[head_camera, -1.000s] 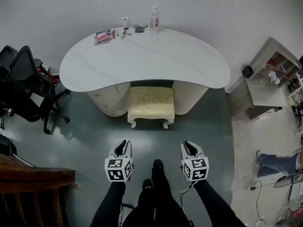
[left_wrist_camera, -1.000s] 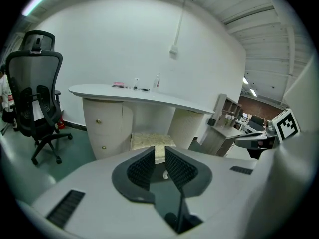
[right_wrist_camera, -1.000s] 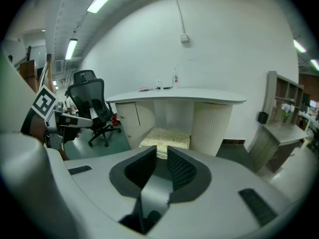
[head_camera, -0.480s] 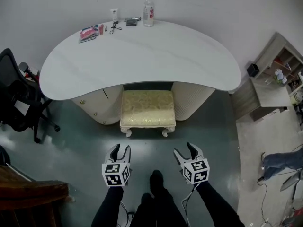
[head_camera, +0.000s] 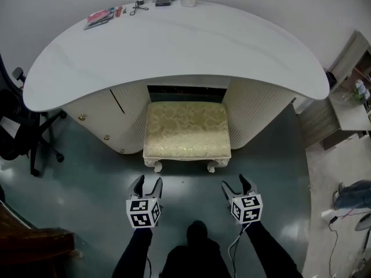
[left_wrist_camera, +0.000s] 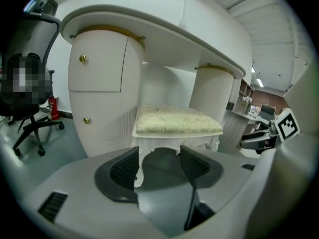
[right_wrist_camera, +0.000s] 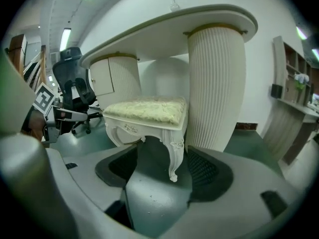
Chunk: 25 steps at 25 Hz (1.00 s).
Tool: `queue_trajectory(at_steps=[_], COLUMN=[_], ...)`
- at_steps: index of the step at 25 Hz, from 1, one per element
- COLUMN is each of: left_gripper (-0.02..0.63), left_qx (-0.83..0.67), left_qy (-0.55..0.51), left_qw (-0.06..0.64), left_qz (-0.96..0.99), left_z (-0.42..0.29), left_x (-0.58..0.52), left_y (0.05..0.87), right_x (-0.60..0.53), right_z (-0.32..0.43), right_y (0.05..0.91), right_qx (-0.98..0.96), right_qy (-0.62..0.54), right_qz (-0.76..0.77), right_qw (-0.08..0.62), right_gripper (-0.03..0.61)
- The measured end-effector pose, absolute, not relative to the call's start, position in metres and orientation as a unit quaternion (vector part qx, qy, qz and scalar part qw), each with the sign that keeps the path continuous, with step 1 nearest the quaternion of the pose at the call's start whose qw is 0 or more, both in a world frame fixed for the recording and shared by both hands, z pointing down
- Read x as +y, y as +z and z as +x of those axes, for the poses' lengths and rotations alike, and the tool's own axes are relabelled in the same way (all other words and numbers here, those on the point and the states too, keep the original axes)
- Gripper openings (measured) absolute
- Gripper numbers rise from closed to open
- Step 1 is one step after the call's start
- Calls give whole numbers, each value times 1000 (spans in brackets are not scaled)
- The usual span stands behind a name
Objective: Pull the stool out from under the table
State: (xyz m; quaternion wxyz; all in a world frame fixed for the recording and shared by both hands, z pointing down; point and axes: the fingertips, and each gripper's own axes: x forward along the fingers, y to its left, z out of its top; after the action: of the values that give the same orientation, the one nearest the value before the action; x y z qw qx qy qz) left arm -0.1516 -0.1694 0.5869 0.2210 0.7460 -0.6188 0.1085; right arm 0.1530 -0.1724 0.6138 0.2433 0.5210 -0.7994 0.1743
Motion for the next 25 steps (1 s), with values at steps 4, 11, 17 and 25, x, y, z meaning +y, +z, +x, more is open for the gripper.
queue_trajectory(at_steps=[4, 11, 17, 25], left_gripper=[283, 324, 327, 328], left_qx=[-633, -647, -660, -660], left_qy=[102, 107, 110, 95], left_qw=[232, 241, 237, 239], left_qz=[732, 715, 705, 706], left_z=[-162, -175, -188, -200], left_x=[-187, -221, -248, -276], left_y=[641, 727, 774, 803], right_x=[-197, -230, -254, -284], right_z=[159, 166, 166, 160], right_y=[665, 756, 809, 831], right_qx=[-798, -786, -779, -784], right_qy=[169, 185, 188, 178], right_qz=[522, 533, 544, 548], right_qw=[250, 251, 250, 230], right_gripper=[317, 334, 333, 333])
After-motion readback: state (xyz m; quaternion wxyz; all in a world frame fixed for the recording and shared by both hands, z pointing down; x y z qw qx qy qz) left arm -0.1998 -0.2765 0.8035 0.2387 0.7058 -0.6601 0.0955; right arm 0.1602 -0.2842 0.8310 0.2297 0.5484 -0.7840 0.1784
